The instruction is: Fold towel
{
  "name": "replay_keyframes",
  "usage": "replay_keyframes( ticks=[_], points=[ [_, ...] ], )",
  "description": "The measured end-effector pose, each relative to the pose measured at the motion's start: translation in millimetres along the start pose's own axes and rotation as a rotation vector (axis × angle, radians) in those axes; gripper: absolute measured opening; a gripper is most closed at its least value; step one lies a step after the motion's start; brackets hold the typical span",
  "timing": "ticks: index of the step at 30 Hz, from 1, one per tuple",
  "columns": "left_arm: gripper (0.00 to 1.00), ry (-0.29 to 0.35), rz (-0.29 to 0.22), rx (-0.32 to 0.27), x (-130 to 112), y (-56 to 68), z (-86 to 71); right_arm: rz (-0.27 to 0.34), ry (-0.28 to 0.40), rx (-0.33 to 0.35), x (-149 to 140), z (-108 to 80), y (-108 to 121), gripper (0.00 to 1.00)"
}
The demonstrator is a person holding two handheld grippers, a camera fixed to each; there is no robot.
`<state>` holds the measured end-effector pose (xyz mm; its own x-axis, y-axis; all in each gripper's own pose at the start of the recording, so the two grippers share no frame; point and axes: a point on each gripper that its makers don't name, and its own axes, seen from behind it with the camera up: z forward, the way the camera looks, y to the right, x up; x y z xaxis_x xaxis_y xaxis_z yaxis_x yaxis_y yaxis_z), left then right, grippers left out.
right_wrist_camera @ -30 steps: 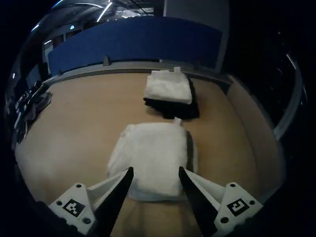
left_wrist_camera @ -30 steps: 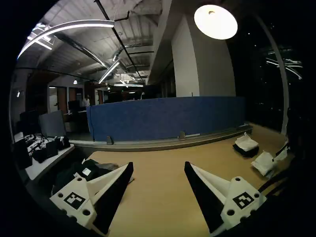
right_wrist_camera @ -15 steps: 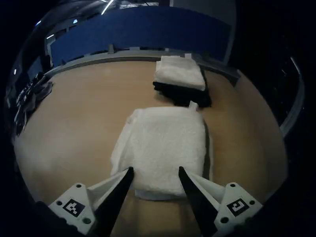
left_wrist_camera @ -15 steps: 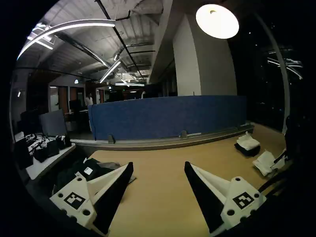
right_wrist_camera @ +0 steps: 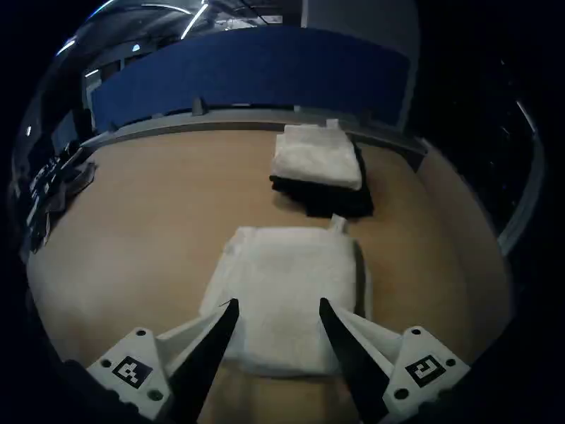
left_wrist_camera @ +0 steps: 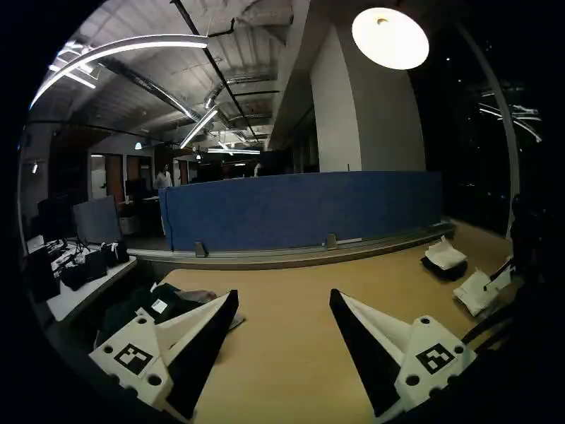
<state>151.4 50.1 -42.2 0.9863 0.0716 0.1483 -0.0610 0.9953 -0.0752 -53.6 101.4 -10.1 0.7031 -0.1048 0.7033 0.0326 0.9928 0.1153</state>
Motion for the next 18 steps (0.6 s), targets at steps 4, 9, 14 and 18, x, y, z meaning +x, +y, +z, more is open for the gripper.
replay_keyframes(
  ticks=[4,9,14,18],
  points=[
    [0.96,-0.003,0.000,0.004,-2,0.2,-1.5,0.003,0.012,-0.009,19,13.2,10,0.88],
    [0.96,-0.010,0.006,0.009,-6,0.3,-1.6,-0.003,0.000,-0.013,29,33.8,17,0.88],
    [0.96,-0.013,0.009,0.016,-7,-0.6,-1.9,-0.002,-0.037,-0.014,23,51.7,20,0.88],
    [0.96,-0.015,0.008,0.021,-9,-2.0,-1.8,-0.006,-0.061,-0.015,15,60.1,22,0.88]
  ],
)
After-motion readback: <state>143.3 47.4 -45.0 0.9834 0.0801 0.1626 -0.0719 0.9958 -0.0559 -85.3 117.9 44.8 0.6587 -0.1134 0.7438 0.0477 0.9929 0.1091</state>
